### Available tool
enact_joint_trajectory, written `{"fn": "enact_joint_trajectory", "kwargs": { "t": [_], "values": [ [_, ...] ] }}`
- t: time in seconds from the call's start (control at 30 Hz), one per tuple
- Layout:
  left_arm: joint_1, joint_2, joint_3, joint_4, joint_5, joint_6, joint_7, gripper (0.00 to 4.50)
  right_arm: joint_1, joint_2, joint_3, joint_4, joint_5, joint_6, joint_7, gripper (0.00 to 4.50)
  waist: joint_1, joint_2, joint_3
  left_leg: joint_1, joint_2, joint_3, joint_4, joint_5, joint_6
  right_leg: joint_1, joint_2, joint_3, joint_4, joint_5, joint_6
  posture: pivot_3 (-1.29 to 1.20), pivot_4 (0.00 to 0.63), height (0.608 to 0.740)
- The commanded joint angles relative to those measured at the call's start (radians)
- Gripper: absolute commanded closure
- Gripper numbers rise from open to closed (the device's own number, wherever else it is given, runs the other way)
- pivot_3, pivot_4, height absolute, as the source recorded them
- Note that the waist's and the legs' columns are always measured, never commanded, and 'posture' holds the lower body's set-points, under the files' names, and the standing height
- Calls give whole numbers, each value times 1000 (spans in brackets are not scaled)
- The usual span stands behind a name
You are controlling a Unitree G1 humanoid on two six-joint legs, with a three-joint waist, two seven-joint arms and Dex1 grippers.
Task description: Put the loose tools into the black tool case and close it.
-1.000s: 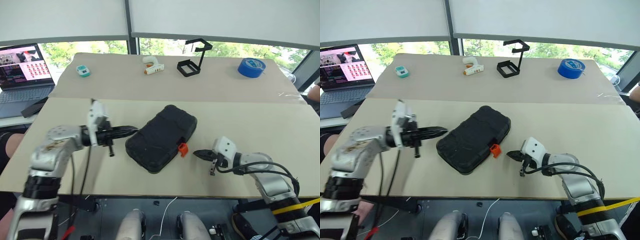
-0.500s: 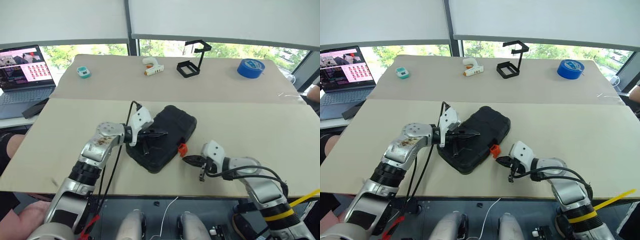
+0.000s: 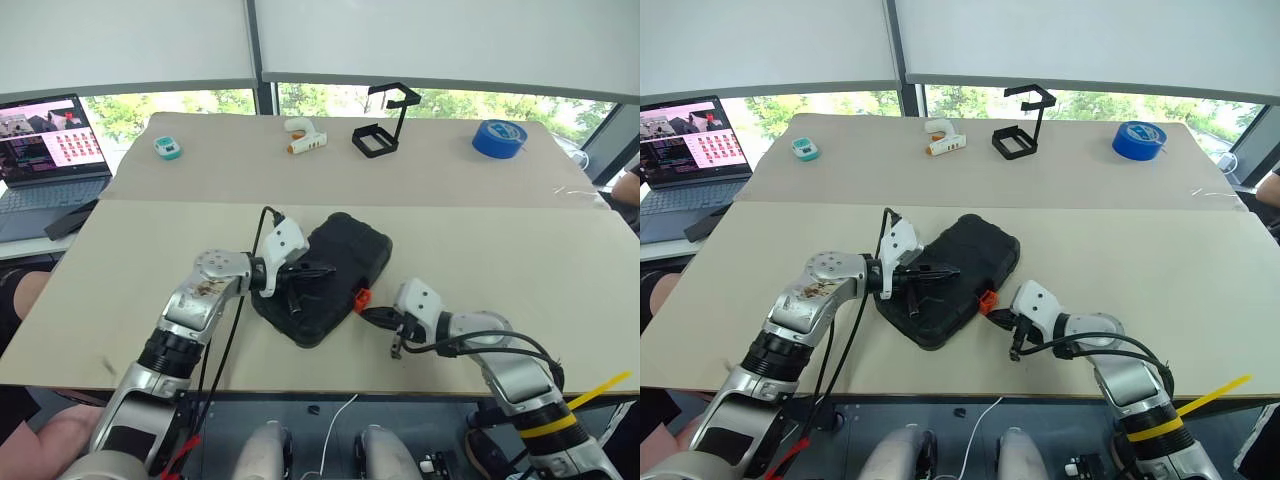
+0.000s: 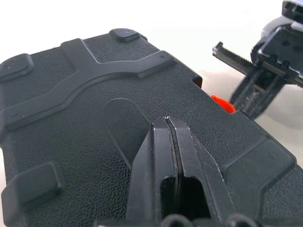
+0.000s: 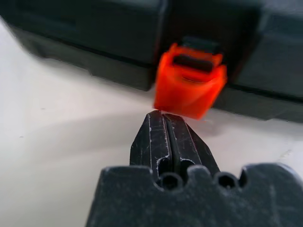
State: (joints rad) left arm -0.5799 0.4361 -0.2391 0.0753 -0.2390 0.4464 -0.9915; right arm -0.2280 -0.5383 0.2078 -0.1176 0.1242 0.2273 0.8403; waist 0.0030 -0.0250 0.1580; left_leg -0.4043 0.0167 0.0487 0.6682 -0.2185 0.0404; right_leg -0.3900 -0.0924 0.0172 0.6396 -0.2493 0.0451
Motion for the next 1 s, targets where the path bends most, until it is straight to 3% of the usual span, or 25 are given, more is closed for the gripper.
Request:
{"fn": "enact_joint_trajectory", "kwargs": {
  "t": [0.03, 0.57, 0.77, 0.87, 1.0],
  "values": [
    [54, 5, -55, 42, 30, 57, -4, 4469, -28, 22, -52, -24, 42, -61, -4, 4500, -1, 0, 0, 0, 0, 0, 0, 0, 0, 0, 0, 0, 0, 0, 0, 0, 150, 740],
    [54, 1, -82, 47, 40, 91, -9, 4469, -11, 74, -126, -51, 136, -69, 14, 4500, -9, 0, 0, 0, 1, -1, 0, 0, 0, 0, 0, 0, 0, 0, 0, 0, 150, 740],
    [55, 3, -86, 49, 41, 90, -17, 4469, 18, 36, -144, -83, 162, 93, -9, 4500, -12, 1, -1, 0, 2, -1, 0, 0, 0, 1, 0, 0, 1, 0, 0, 0, 150, 740],
    [56, 4, -85, 49, 41, 87, -19, 4500, 27, 21, -149, -102, 180, 197, -29, 3713, -8, 0, -2, 0, 2, -2, -1, 0, 0, 1, -1, 0, 0, 0, 0, 0, 150, 740],
    [62, 0, -89, 42, 40, 88, -18, 4500, 25, 22, -107, -92, 137, 224, -58, 2282, -8, 1, -4, 0, 1, -2, -1, -1, 0, 1, -2, 0, -2, 0, 0, 0, 150, 740]
  ]
}}
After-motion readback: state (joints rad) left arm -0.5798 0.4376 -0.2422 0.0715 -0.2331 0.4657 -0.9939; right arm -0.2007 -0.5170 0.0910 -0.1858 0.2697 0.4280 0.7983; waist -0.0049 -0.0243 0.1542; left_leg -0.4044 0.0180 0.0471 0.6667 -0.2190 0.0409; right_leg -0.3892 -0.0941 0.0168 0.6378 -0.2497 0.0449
